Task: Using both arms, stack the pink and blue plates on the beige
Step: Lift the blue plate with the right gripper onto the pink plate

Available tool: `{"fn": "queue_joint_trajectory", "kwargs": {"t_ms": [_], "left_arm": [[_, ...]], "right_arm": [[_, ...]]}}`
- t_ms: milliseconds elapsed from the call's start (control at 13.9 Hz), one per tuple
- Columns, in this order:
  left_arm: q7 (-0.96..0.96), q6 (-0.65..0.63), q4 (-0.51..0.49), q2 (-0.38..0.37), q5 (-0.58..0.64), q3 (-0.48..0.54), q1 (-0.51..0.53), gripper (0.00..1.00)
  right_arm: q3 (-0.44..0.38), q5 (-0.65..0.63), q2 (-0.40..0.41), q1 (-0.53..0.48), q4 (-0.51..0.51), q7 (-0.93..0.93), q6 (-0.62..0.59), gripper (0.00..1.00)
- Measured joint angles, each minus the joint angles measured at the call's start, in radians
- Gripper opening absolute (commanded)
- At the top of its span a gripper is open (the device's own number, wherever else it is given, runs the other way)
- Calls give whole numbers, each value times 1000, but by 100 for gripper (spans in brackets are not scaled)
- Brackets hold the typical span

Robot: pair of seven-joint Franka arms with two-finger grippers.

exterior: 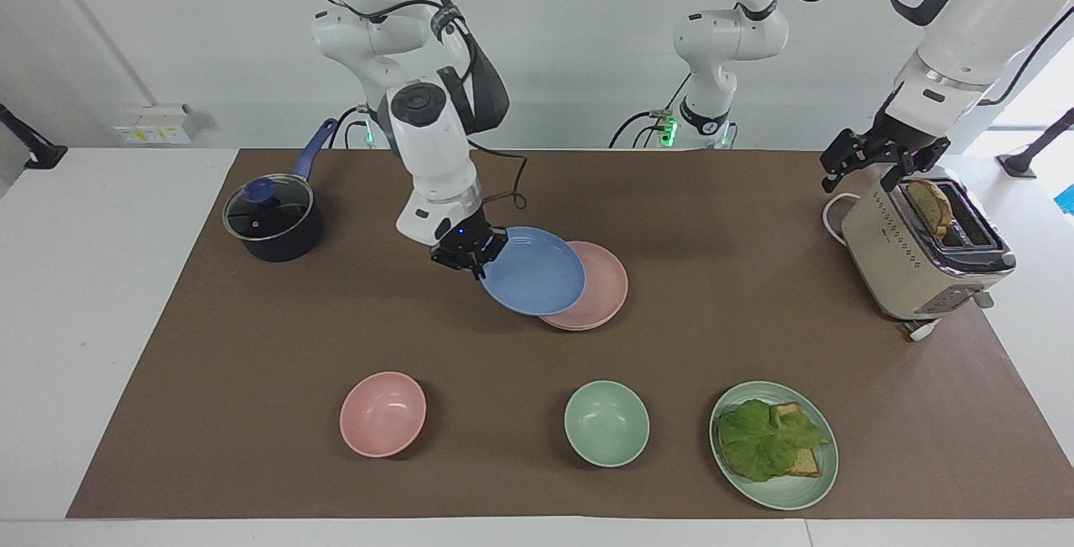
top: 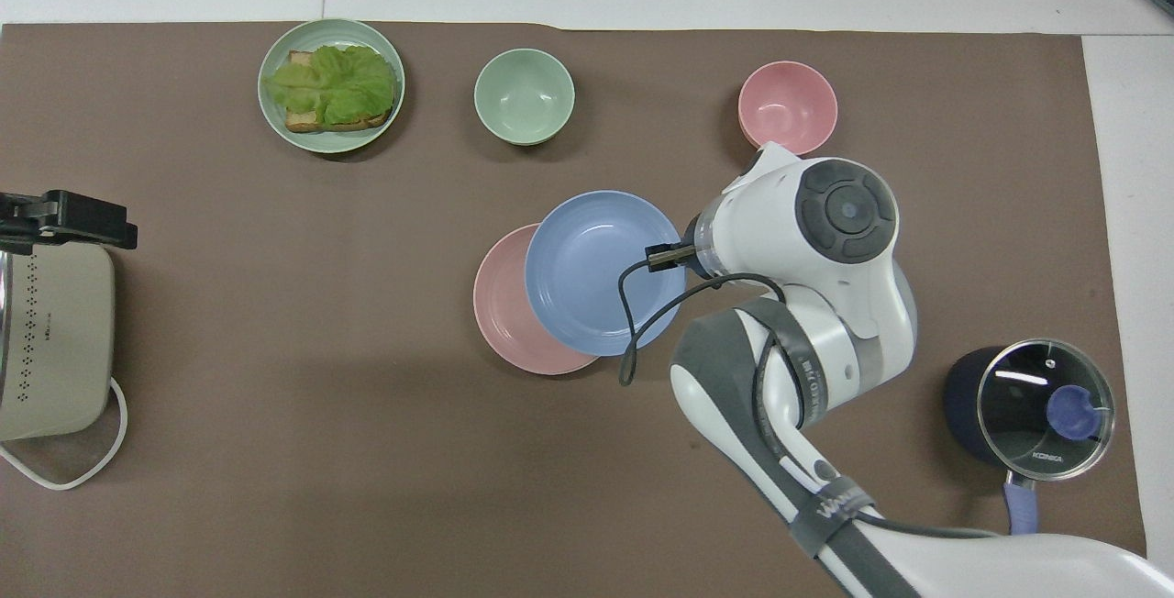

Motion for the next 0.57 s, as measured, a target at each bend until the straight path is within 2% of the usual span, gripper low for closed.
{"fn": "queue_joint_trajectory", "kwargs": {"t_ms": [215,574], "left_arm": [[0,0,0,0,0,0,0,100],[0,0,0,0,0,0,0,100]], "right_arm": [[1,0,42,48,-3,68,35,0],[1,0,70,53,-7,71,42,0]]}}
